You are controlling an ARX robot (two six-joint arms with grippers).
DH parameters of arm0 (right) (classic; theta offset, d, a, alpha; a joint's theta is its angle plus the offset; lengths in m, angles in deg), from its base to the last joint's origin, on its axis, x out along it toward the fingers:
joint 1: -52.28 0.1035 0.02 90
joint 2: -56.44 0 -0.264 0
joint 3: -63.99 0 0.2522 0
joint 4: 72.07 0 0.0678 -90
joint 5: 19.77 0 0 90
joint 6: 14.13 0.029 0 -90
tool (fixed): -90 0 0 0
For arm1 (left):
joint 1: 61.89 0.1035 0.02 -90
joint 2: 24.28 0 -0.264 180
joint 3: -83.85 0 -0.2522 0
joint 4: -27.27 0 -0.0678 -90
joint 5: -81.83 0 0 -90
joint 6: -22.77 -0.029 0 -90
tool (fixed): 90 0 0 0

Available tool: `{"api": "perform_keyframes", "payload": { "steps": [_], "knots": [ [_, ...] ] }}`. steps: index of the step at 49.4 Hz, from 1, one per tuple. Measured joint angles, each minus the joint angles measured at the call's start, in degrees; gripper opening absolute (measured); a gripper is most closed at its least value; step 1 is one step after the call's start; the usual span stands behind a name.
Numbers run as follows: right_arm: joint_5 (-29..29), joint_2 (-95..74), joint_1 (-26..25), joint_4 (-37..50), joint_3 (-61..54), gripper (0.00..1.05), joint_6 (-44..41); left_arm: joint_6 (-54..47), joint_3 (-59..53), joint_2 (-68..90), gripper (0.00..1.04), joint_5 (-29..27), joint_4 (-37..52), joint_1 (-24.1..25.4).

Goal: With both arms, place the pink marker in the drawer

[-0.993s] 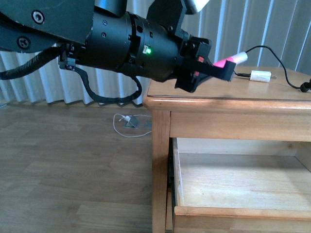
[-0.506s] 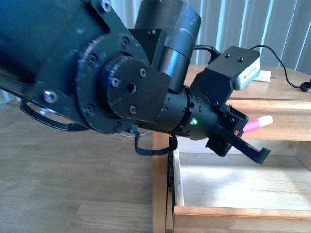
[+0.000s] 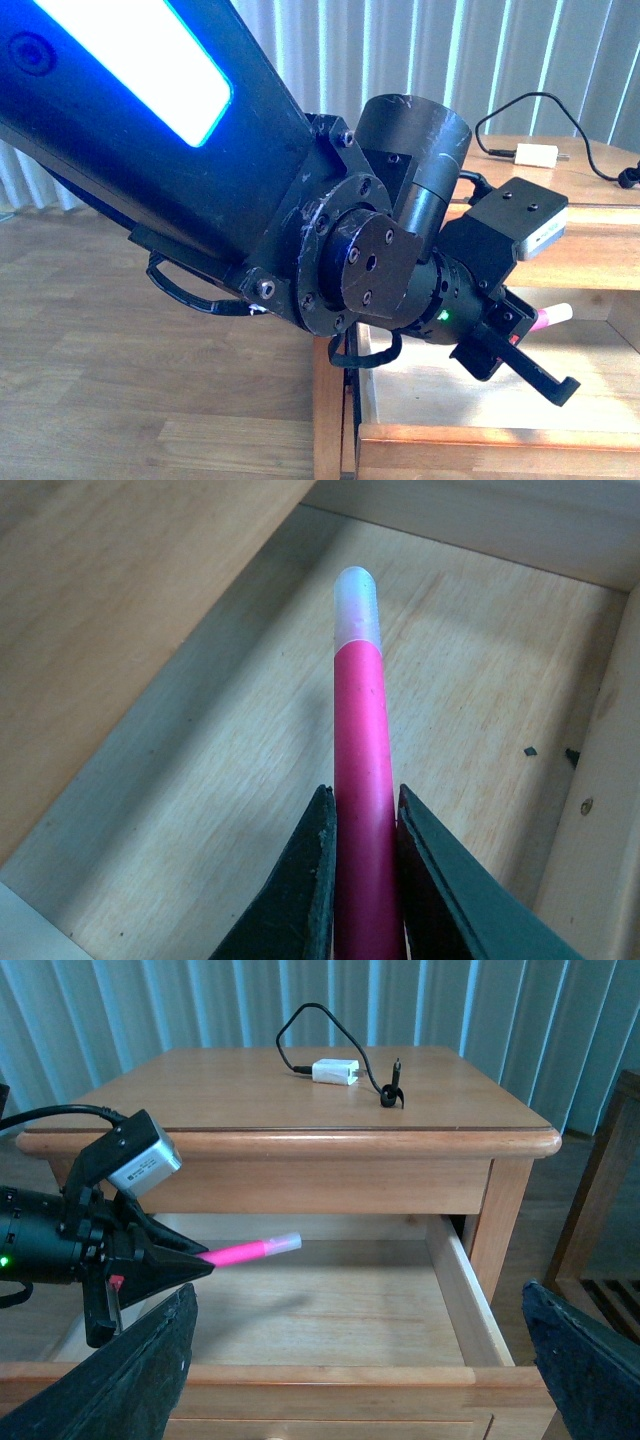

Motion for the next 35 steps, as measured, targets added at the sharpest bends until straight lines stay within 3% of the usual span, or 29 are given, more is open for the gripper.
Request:
{"api": "perform_keyframes", "payload": {
  "steps": [4, 11, 22, 28, 35],
  "knots": [
    [0.0, 0.0, 0.0, 0.0, 0.0, 0.96, 0.0, -0.7, 0.1, 0.5, 0.15, -0.3, -0.3, -0.1],
    [0.0, 0.0, 0.0, 0.0, 0.0, 0.96, 0.0, -1.6, 0.1, 0.7, 0.44, -1.6, -0.6, -0.1],
    [0.0, 0.0, 0.0, 0.0, 0.0, 0.96, 0.0, -2.3, -2.2, -1.5, 0.74, -4.3, 0.6, 0.0],
    [0.0, 0.0, 0.0, 0.0, 0.0, 0.96, 0.0, -2.2, -5.9, -7.6, 0.98, -7.5, 1.6, 0.4],
    [0.0, 0.0, 0.0, 0.0, 0.0, 0.96, 0.0, 0.9, -10.3, -16.3, 0.99, -12.5, 4.6, 1.9]
  ]
}}
